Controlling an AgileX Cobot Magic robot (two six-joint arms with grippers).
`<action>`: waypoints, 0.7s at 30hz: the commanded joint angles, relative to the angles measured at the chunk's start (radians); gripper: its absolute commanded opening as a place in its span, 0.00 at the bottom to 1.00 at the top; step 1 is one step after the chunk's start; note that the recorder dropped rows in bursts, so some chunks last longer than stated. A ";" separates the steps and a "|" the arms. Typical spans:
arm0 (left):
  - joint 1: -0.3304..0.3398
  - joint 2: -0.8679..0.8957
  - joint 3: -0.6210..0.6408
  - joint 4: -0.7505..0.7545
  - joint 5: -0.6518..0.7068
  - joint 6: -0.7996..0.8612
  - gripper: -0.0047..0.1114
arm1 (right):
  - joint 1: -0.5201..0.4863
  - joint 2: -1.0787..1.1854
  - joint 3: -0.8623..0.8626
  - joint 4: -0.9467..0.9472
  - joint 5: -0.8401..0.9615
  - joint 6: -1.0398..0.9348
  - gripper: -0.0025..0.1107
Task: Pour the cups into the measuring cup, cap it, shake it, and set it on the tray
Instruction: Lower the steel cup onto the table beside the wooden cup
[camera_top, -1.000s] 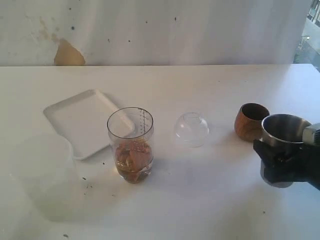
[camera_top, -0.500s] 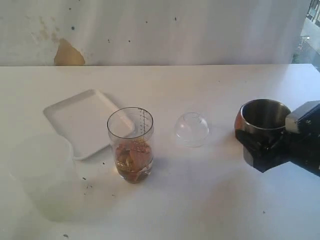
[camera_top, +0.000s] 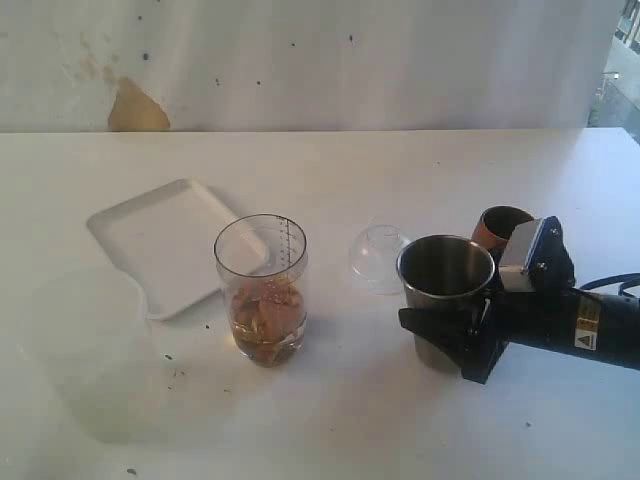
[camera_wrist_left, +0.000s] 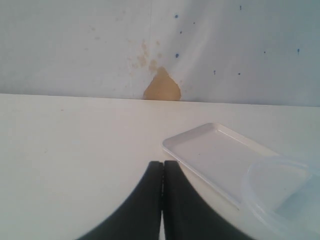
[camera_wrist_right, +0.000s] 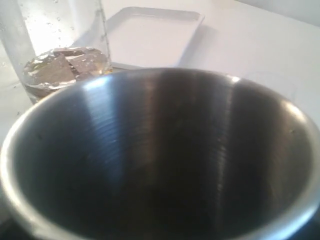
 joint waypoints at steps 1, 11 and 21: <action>0.004 -0.004 0.003 -0.005 -0.007 -0.003 0.05 | 0.005 0.006 -0.018 0.004 -0.023 0.005 0.02; 0.004 -0.004 0.003 -0.005 -0.007 -0.003 0.05 | 0.005 0.006 -0.018 -0.022 0.084 0.080 0.02; 0.004 -0.004 0.003 -0.005 -0.007 -0.003 0.05 | 0.005 0.006 -0.018 -0.022 0.086 0.123 0.03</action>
